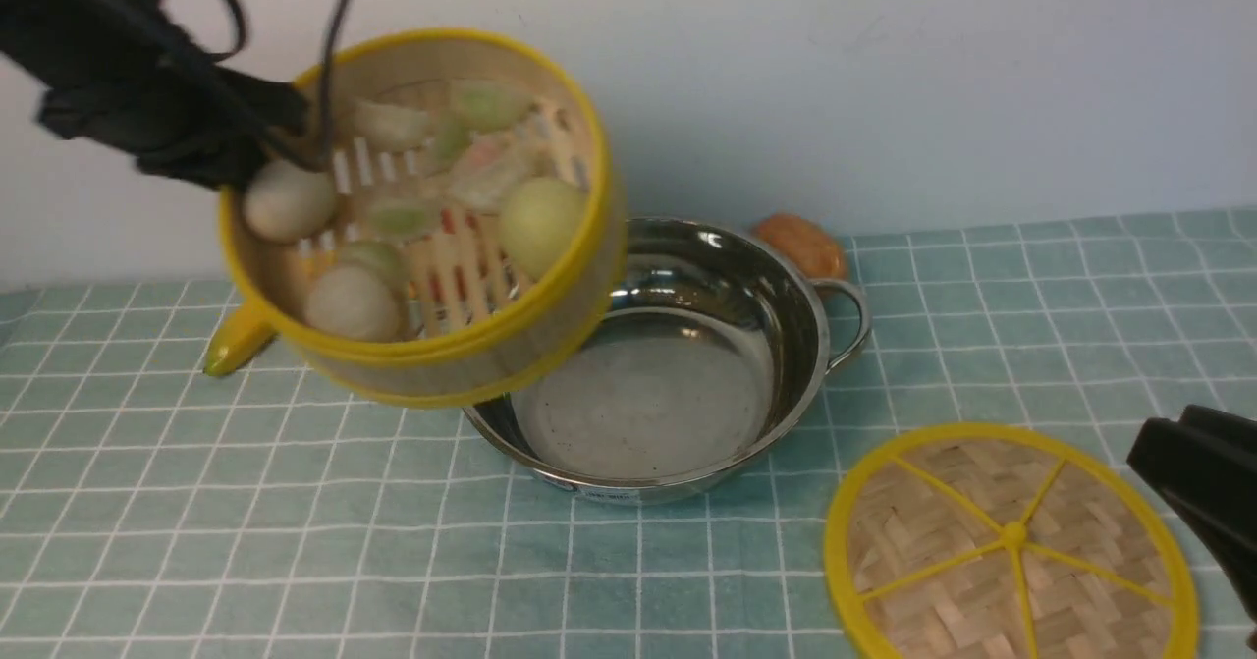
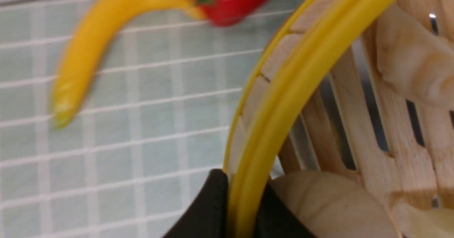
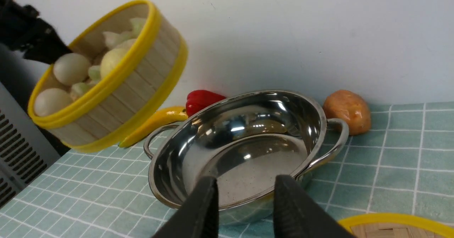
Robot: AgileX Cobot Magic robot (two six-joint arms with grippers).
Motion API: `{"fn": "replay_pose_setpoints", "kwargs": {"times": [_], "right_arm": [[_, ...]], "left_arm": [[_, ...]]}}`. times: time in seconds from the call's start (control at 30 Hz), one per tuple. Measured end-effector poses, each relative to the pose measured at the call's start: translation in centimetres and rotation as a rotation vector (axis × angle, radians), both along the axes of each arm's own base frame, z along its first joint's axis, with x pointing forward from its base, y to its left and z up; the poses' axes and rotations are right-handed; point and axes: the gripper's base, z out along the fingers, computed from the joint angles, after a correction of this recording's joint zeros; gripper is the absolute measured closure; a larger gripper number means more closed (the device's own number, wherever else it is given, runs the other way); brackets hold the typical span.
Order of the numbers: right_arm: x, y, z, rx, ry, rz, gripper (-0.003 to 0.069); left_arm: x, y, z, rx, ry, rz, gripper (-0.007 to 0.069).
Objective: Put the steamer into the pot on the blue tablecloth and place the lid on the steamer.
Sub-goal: 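Place the bamboo steamer basket with dumplings into the steel pot with the left gripper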
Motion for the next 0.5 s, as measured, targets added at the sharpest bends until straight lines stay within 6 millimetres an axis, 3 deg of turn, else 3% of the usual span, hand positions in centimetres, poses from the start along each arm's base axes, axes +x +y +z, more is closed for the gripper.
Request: {"fn": "replay_pose_setpoints", "kwargs": {"times": [0.07, 0.13, 0.17, 0.23, 0.5], "right_arm": [[0.0, 0.0, 0.0, 0.005, 0.003, -0.001, 0.0419], [0.0, 0.0, 0.0, 0.017, 0.01, -0.003, 0.0419], [0.0, 0.0, 0.0, 0.019, 0.011, -0.003, 0.0419], [0.0, 0.0, 0.0, 0.022, 0.013, -0.004, 0.0419], [0.0, 0.0, 0.0, 0.032, 0.019, -0.005, 0.0419]], "left_arm": [[0.9, -1.8, -0.7, -0.002, 0.005, -0.039, 0.0592], [2.6, -5.3, -2.4, -0.003, 0.02, -0.107, 0.0592], [2.7, -5.5, -2.6, -0.004, 0.021, -0.11, 0.0592], [4.2, -7.8, -4.7, 0.011, 0.046, -0.139, 0.0592], [6.5, -8.5, -9.7, 0.065, 0.116, -0.132, 0.0592]]}}
